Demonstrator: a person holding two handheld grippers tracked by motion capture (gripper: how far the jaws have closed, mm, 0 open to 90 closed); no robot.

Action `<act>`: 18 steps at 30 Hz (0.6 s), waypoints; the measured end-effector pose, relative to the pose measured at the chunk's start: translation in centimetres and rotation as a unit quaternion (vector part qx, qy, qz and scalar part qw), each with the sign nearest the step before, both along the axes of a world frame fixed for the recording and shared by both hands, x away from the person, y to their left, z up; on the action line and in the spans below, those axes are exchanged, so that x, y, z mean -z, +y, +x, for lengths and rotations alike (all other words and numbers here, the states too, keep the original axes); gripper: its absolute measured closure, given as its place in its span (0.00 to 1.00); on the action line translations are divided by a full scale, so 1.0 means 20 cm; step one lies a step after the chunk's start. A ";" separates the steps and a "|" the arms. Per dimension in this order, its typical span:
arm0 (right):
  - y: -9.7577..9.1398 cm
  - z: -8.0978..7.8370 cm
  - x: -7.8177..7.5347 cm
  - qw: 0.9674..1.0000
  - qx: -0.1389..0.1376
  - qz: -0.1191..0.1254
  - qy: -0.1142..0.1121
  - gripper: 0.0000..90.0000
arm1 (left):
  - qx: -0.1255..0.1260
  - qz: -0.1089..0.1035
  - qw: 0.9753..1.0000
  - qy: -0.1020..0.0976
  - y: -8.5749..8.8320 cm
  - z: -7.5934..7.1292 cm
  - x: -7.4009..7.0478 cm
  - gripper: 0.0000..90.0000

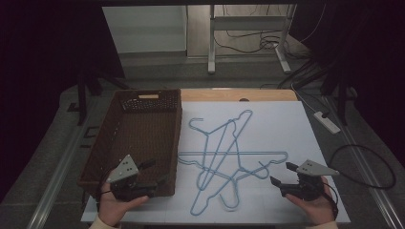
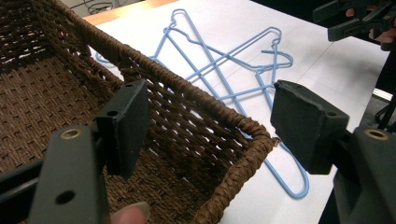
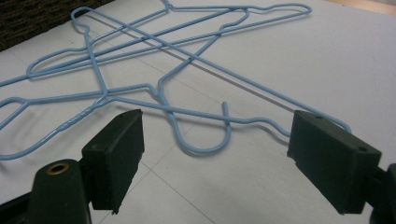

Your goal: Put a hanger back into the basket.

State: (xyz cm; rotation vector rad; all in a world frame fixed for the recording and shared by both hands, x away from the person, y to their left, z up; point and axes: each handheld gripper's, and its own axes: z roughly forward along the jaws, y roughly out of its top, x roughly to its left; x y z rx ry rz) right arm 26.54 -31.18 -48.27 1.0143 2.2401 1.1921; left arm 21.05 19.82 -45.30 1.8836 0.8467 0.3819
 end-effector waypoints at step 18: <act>0.02 0.00 0.00 1.000 -0.009 -0.009 -0.001 0.23 | 0.003 0.002 1.000 0.003 -0.01 0.00 0.01 0.33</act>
